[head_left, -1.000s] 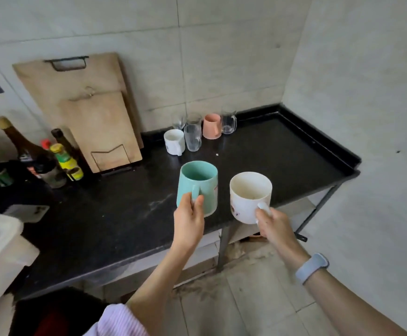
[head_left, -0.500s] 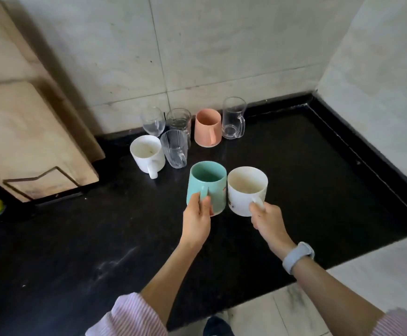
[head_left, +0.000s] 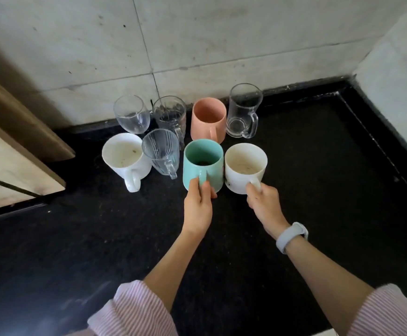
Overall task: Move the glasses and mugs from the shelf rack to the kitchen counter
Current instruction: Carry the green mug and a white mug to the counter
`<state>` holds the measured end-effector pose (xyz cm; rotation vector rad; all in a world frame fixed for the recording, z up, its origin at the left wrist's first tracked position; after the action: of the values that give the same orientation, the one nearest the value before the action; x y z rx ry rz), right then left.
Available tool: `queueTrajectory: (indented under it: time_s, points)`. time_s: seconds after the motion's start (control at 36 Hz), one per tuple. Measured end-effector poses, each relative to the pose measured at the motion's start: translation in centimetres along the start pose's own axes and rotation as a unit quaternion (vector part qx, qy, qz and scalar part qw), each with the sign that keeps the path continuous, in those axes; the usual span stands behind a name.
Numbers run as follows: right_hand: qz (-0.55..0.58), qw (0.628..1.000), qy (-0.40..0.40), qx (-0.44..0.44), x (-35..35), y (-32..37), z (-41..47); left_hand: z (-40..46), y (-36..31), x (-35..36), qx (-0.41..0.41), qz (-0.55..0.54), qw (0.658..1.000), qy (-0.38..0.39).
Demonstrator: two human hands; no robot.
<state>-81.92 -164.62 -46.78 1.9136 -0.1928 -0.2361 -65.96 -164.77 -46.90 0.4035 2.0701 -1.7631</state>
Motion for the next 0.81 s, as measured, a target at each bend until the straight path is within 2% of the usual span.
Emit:
queueTrajectory:
  time_s: [0.22,0.47,0.69,0.81]
  points:
    - [-0.004,0.999,0.025,0.02,1.2,0.1,2.3,1.5,0.4,1.1,-0.026,-0.025,0.999,0.031]
    - [-0.021,0.997,0.063,0.047,1.1,0.3,3.4,1.5,0.9,1.2,-0.042,0.015,0.999,0.004]
    - [-0.09,0.996,0.009,0.012,1.4,0.6,2.4,0.9,-0.1,1.0,-0.067,0.128,0.986,-0.083]
    - [-0.109,0.994,-0.017,-0.023,0.9,1.3,1.2,-0.2,-0.5,0.2,-0.039,0.162,0.983,-0.071]
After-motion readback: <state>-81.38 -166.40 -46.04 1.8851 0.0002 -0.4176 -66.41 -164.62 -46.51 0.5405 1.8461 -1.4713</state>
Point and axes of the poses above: each hand's wrist, its own z-axis towards the middle knuckle, its own x-axis out of the palm, y = z × x, the point moved 3 cm from there along z, towards the middle knuckle, and after that the axes turned 14 degrees about z, right-handed, at the moved point
